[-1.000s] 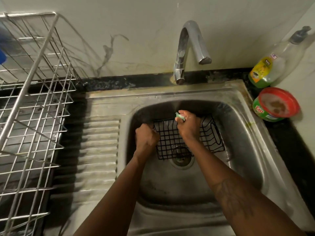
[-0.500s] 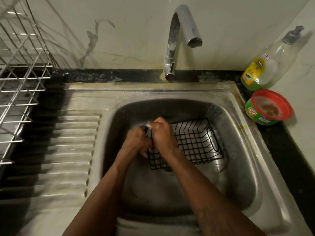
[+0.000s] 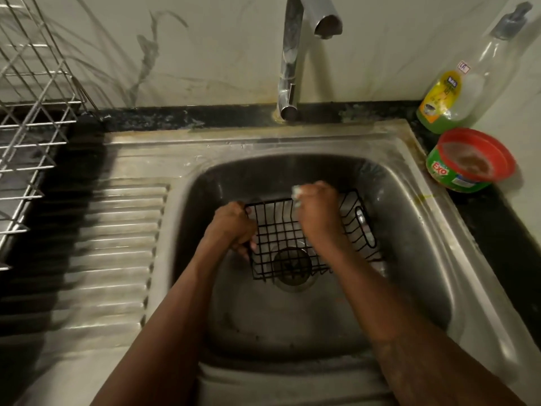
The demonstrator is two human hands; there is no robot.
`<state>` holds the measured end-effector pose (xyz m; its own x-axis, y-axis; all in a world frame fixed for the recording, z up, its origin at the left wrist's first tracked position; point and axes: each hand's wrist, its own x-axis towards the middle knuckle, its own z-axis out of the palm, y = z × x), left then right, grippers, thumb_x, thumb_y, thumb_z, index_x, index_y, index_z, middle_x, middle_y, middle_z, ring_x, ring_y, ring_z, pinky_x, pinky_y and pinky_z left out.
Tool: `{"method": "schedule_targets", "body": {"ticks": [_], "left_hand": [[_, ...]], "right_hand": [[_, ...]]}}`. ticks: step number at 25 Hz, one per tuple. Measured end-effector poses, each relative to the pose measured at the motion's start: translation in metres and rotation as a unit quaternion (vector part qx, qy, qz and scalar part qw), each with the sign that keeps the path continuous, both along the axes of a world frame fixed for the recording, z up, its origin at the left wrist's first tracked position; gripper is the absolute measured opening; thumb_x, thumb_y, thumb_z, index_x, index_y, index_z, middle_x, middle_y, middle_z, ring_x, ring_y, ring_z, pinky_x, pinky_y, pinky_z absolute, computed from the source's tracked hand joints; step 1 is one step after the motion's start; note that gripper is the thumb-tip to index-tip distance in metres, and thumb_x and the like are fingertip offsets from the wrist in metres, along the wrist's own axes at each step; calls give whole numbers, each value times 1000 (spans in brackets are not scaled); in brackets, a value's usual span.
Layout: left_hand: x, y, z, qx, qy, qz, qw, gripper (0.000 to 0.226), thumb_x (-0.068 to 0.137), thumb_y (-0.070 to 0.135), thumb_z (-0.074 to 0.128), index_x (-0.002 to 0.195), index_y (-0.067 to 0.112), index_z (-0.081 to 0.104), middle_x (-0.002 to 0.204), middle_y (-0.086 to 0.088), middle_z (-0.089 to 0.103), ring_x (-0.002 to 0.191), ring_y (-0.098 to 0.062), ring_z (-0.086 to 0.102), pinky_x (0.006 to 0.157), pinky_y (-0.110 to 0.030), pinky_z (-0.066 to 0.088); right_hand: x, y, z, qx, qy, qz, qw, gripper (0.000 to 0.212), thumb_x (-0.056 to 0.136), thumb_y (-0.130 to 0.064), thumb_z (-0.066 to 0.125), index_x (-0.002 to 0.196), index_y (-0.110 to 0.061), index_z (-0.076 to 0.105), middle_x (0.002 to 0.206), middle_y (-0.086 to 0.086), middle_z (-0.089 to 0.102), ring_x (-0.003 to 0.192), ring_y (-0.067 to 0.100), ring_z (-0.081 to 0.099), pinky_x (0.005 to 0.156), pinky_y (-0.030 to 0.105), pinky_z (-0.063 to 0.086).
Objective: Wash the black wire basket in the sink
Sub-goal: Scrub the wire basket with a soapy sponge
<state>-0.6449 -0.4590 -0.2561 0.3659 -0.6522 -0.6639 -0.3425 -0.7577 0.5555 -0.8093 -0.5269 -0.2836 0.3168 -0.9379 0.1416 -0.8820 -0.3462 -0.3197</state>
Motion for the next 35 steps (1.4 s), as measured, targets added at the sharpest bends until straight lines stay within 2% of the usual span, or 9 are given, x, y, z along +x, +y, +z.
{"method": "schedule_targets", "body": {"ticks": [5,9,13,19,22,27,30,32,35], "left_hand": [[-3,0,4,5,-32,-6,999,30,88,-2,64,114,13,59,76,-15,76,59,-30,74,57,-43,63],[-1,1,1,4,-27,4,1000,40,92,1,60,127,19,52,88,-16,74,57,-27,74,52,-37,61],[-2,-2,1,9,-5,15,1000,40,91,-2,58,124,20,51,85,-18,75,61,-33,75,57,-45,63],[-1,-5,0,8,17,29,999,33,87,-8,63,113,12,57,80,-21,75,64,-35,75,60,-51,62],[-5,-2,7,16,-7,9,1000,31,87,-6,67,111,13,61,64,-14,73,54,-27,73,48,-38,60],[-4,-2,6,10,2,36,999,52,85,-10,66,128,18,56,80,-16,72,52,-26,72,52,-44,62],[-4,-3,3,14,9,39,999,53,88,-9,63,132,18,53,80,-17,74,60,-30,75,50,-43,61],[-3,-4,0,14,9,34,999,56,87,-9,63,135,19,51,83,-19,75,60,-30,75,50,-41,60],[-3,-4,-2,10,20,29,999,60,88,-8,64,139,20,48,90,-19,74,61,-30,75,52,-40,60]], "right_hand": [[33,28,0,-45,5,134,990,19,95,-11,60,105,-19,74,91,1,65,83,16,57,66,23,41],[-39,-11,8,-22,12,-63,998,11,89,-9,69,97,-16,73,88,3,66,80,19,63,65,22,40],[-56,-26,11,-22,5,-201,979,18,84,-8,77,100,-10,70,91,12,73,85,27,71,70,37,60],[6,10,-1,-8,-34,14,999,14,90,-12,69,103,-17,69,96,2,65,79,10,55,60,12,36],[42,30,-10,7,-24,147,989,18,94,-5,57,101,-17,68,93,1,57,74,11,52,57,18,40],[-14,-9,-1,-20,-41,-45,998,22,88,-9,72,108,-15,66,101,5,64,83,14,58,61,12,35],[-54,-34,6,-22,-3,-194,981,26,84,-7,77,109,-7,69,101,15,72,95,28,70,71,31,57],[-50,-35,4,-17,-20,-197,980,21,84,-3,75,104,-6,70,97,15,72,92,29,71,74,39,61],[-16,-16,-3,3,-95,-72,993,19,87,-3,71,103,-12,68,97,8,67,86,19,65,67,25,54]]}}
